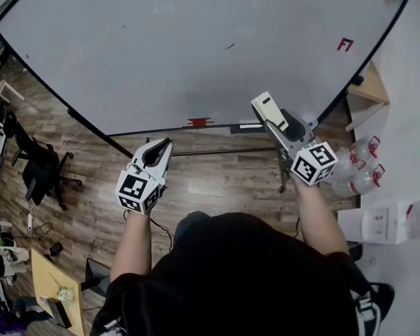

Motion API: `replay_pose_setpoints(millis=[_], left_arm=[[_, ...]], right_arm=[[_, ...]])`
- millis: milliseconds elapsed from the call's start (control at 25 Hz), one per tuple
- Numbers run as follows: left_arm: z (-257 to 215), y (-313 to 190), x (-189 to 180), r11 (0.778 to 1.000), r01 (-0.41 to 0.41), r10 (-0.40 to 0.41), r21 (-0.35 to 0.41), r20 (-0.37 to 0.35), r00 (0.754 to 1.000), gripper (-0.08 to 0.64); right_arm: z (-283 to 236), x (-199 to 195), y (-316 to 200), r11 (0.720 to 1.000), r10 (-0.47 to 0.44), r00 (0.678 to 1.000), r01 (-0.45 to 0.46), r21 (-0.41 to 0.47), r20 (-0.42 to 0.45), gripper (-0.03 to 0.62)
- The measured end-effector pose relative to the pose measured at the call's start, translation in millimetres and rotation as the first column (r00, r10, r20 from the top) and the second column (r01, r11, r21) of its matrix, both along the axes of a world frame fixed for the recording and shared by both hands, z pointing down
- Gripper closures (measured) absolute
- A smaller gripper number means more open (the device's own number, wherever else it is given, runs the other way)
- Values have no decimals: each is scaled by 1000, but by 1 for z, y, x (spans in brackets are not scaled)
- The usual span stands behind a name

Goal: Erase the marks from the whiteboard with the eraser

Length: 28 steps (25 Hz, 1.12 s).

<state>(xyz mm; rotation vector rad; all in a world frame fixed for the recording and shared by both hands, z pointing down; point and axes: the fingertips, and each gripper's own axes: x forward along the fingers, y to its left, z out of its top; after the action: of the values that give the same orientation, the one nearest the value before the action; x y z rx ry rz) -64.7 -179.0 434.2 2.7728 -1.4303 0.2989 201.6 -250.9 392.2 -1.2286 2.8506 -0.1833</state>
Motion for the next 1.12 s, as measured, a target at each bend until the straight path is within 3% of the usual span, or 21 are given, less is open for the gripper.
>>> replay_pose_setpoints(millis=[440,1120], left_arm=[[-3,7,-10,1000,2,-2,8,-7,1000,545],[-5,-29,-11,1000,-16,16,15,-5,1000,545]], right_arm=[[-11,-1,5,999,25,1000,-25,21,15,342],[-10,-10,-26,1000,23,1000,-23,20,10,342]])
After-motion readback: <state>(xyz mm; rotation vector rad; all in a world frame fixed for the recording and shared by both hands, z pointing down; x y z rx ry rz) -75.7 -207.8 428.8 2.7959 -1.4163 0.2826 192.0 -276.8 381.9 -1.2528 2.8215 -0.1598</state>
